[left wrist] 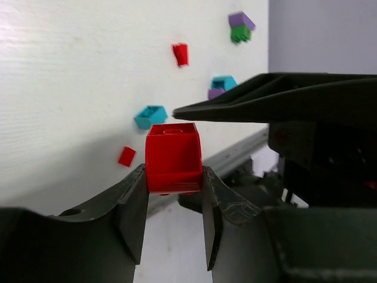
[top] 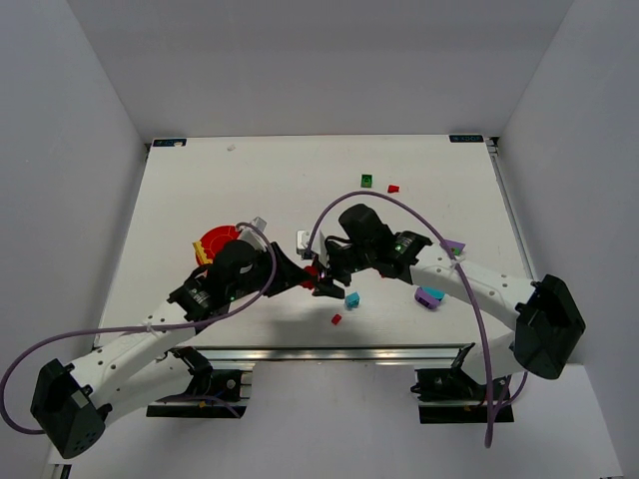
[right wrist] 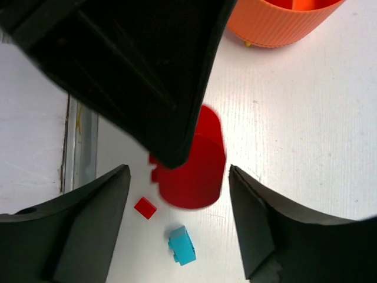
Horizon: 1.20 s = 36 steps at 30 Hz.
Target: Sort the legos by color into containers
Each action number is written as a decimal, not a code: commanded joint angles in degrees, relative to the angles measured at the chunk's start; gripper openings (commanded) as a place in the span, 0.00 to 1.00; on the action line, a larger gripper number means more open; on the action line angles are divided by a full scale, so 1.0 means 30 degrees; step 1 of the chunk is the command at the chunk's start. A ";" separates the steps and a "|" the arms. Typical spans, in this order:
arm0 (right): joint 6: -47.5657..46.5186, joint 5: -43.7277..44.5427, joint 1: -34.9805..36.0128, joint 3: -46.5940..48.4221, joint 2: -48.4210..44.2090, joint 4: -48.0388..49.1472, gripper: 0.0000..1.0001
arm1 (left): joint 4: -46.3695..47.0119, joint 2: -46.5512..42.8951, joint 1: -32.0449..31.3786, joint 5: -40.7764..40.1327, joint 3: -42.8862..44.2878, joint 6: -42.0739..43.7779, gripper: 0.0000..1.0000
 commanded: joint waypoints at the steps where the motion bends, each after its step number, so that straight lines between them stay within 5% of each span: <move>1: 0.0265 0.0531 -0.0146 -0.0113 -0.1228 0.1144 0.75 | -0.1771 -0.0257 0.0025 -0.3020 0.1869 0.1517 0.02; 6: 0.0733 0.2201 -0.0614 -0.1371 -0.2485 0.1759 0.85 | -0.5867 -0.0550 0.0025 -0.7475 0.5292 0.3536 0.00; 9: 0.1375 0.3283 -0.1258 -0.2046 -0.3247 0.2313 0.81 | -0.8245 -0.0493 0.0025 -1.0463 0.6762 0.4504 0.00; 10: 0.1640 0.3606 -0.1405 -0.2542 -0.3483 0.2490 0.73 | -0.8860 -0.0202 0.0025 -1.1167 0.7607 0.4741 0.00; 11: 0.1846 0.4131 -0.1987 -0.2779 -0.3659 0.2724 0.31 | -1.0027 -0.0025 0.0025 -1.2595 0.7964 0.5207 0.00; 12: 0.2022 0.4571 -0.2195 -0.2984 -0.3951 0.2901 0.08 | -1.0647 0.0237 0.0025 -1.3277 0.8286 0.5328 0.00; 13: 0.2575 0.4895 -0.2400 -0.3305 -0.4070 0.3250 0.00 | -1.1263 0.0501 0.0025 -1.3921 0.8869 0.5387 0.00; 23: 0.4250 0.3434 -0.6736 -0.4011 -0.4948 0.3195 0.00 | -1.3995 0.3490 0.1428 -1.7267 0.9901 0.6764 0.00; 36: 0.4426 0.1618 -0.9257 -0.4802 -0.6941 0.3225 0.00 | -1.0655 0.5484 0.5910 -1.4108 0.9081 1.0191 0.00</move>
